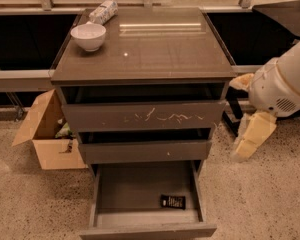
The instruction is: Pick rxbar chocolate from bottom drawer and place on counter
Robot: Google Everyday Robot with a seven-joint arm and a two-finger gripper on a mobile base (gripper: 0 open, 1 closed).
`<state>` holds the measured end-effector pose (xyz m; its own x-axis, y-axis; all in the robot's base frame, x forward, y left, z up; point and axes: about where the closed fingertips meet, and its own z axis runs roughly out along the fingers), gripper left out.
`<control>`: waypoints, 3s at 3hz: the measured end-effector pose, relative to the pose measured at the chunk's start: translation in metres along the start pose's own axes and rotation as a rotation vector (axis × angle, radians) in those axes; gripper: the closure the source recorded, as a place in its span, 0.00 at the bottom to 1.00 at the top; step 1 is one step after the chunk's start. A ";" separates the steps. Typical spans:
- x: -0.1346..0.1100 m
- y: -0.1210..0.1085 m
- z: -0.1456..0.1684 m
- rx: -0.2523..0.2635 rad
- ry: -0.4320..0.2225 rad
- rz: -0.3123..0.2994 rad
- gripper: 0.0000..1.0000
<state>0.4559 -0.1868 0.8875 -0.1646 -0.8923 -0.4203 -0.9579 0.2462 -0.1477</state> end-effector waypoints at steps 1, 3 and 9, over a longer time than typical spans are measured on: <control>0.002 0.005 0.038 -0.058 -0.077 0.019 0.00; 0.003 0.007 0.049 -0.087 -0.085 0.018 0.00; 0.087 0.057 0.318 -0.419 -0.152 0.046 0.00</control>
Offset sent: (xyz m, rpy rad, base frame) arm 0.0025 0.0105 -0.0268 0.0636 0.0292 0.0143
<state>0.4618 -0.1306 0.5578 -0.2028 -0.8107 -0.5493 -0.9682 0.0822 0.2361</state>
